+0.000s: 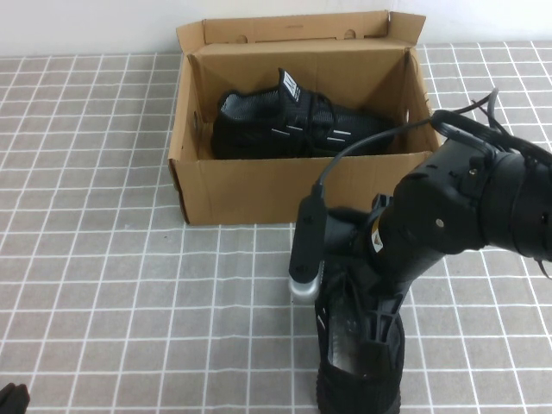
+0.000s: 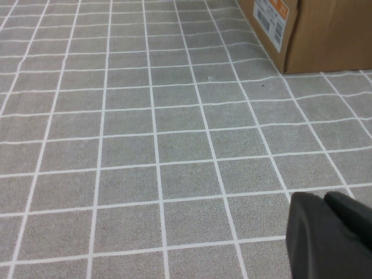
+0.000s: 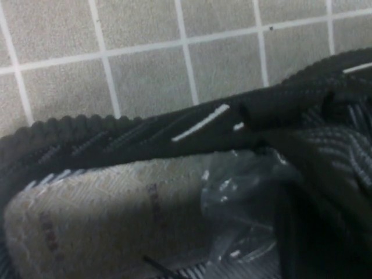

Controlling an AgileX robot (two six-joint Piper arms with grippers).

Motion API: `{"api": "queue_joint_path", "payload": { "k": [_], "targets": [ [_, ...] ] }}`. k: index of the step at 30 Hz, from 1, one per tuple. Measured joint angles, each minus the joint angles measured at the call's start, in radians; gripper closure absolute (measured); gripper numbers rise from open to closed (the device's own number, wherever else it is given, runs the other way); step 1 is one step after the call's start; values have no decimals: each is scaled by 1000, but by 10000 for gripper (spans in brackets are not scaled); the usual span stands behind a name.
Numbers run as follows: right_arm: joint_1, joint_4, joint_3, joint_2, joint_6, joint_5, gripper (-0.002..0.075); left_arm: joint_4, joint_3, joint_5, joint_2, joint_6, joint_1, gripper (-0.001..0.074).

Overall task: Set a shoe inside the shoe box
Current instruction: Pick up the shoe from the table

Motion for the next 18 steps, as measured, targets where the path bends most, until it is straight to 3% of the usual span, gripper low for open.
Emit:
{"api": "queue_joint_path", "payload": {
  "k": [2,5,18],
  "targets": [
    [0,-2,0,-4,13,12,683,0,0,0,0,0,0,736],
    [0,-4,0,-30,41,27,722,0,0,0,0,0,0,736],
    [38,16,-43,-310,93,221,731,0,0,0,0,0,0,736]
  ]
}}
